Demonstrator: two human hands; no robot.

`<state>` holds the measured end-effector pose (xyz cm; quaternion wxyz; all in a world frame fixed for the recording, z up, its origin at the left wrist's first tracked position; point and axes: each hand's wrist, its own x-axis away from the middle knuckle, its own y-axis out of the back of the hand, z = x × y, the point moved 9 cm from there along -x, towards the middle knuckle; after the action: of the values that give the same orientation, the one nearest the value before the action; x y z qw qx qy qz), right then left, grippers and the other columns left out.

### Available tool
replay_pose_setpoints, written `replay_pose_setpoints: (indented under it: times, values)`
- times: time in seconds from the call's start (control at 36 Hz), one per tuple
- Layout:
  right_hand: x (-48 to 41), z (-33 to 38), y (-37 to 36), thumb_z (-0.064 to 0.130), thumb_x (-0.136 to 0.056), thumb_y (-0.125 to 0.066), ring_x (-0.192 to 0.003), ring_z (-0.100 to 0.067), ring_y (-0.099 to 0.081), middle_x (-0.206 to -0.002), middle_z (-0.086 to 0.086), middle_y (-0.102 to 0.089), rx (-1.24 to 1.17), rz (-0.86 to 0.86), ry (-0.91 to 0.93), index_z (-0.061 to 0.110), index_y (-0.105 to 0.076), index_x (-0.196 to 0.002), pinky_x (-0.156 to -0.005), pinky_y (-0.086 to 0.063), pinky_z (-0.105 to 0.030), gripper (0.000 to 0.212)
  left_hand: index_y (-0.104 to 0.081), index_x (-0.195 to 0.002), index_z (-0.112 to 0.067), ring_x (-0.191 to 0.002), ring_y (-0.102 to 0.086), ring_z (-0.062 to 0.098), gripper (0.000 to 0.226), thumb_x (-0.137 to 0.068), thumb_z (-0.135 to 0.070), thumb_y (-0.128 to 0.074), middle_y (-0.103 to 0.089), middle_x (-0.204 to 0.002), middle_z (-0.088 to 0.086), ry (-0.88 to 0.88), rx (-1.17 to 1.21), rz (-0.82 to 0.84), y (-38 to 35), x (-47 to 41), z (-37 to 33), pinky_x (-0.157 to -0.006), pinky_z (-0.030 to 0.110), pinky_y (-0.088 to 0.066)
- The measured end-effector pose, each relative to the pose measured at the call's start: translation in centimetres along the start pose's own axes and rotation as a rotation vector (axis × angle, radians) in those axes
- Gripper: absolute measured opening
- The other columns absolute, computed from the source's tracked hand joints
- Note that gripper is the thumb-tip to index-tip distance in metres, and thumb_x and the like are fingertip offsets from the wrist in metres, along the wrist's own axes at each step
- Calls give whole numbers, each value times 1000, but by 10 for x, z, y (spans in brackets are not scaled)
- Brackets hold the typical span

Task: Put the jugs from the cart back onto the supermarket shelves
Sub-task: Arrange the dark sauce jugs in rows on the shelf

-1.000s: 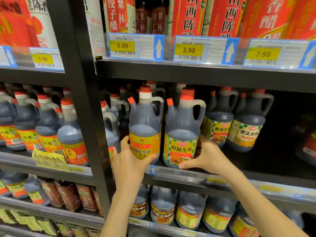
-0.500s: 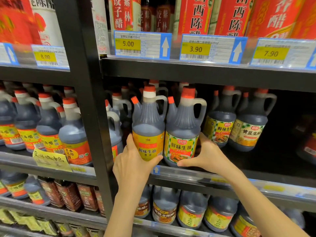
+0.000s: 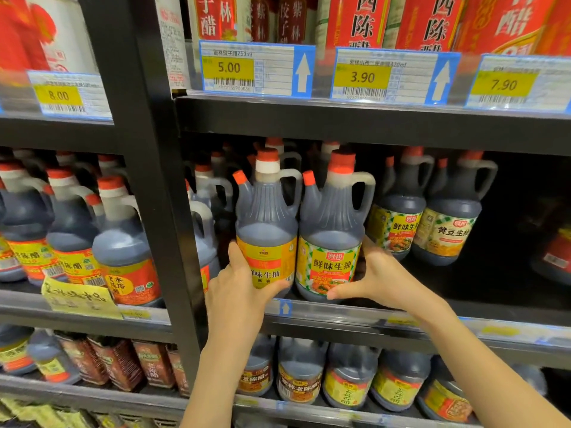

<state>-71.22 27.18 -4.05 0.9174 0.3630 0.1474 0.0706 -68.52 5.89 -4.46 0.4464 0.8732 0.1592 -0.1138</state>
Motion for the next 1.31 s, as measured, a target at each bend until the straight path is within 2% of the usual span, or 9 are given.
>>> replay_pose_setpoints:
  times: [0.14,0.22,0.33,0.47,0.64,0.81,1.0,1.19,1.31]
  values:
    - [1,-1,0,34,-55,-88,-104,5,-57,-115,18,-58,-9,0,-5,17,-41,-130,-84,-48,-7,90,-24,-143,-8,-107,-60,33,97,-73,-57,-69,-62,-119,11,-26,11,6,-1,-1,1,-81,40,-45]
    - [4,-3,0,41,-51,-87,-108,-3,-60,-119,11,-60,-36,-32,-23,17,-40,-129,-89,-53,-21,95,-23,-143,-8,-108,-58,34,97,-73,-57,-70,-62,-119,12,-22,-2,8,-2,-1,1,-82,41,-45]
    - [6,-1,1,37,-51,-88,-105,0,-58,-115,12,-59,-22,-71,-28,20,-38,-128,-86,-51,-15,93,-19,-146,-8,-110,-56,37,101,-74,-58,-69,-61,-120,14,18,-34,5,-5,0,4,-83,44,-44]
    - [7,0,-1,38,-53,-88,-110,-8,-61,-121,3,-62,-7,-89,-41,16,-38,-130,-89,-54,-26,94,-12,-148,-6,-113,-55,39,103,-77,-57,-67,-59,-123,16,18,-41,17,-8,-1,6,-87,46,-43]
    - [9,1,-1,34,-59,-88,-100,0,-56,-109,11,-57,50,-79,-51,14,-38,-126,-74,-49,-5,86,-17,-147,-2,-110,-56,41,104,-75,-52,-72,-60,-120,19,-18,-13,25,-7,-2,4,-86,45,-44]
    - [13,-3,-4,35,-64,-85,-100,-5,-60,-119,0,-62,64,-90,-86,14,-39,-124,-77,-50,-13,78,-10,-150,-4,-111,-58,37,108,-76,-52,-71,-59,-124,18,-44,46,-20,-1,5,-1,-86,44,-47]
    - [29,4,-4,55,-68,-75,-112,-14,-60,-127,-1,-61,169,-56,-122,17,-40,-134,-93,-52,-36,83,-16,-148,-18,-130,-46,29,119,-58,-93,-41,-42,-146,9,-107,186,4,-4,14,3,-97,50,-48]
    - [75,15,4,55,-78,-66,-141,-23,-30,-155,-5,-28,345,1,-134,13,-16,-151,-111,-33,-39,98,-10,-153,-11,-148,-11,19,95,-84,-61,-52,-12,-161,6,-255,45,101,10,57,-18,-119,40,-21]
    - [108,12,5,49,-83,-64,-144,-22,-22,-158,-4,-20,407,32,-126,16,-15,-152,-112,-26,-35,90,-16,-153,-13,-147,-15,17,89,-86,-55,-57,-16,-160,3,-328,-63,193,7,82,-21,-116,34,-20]
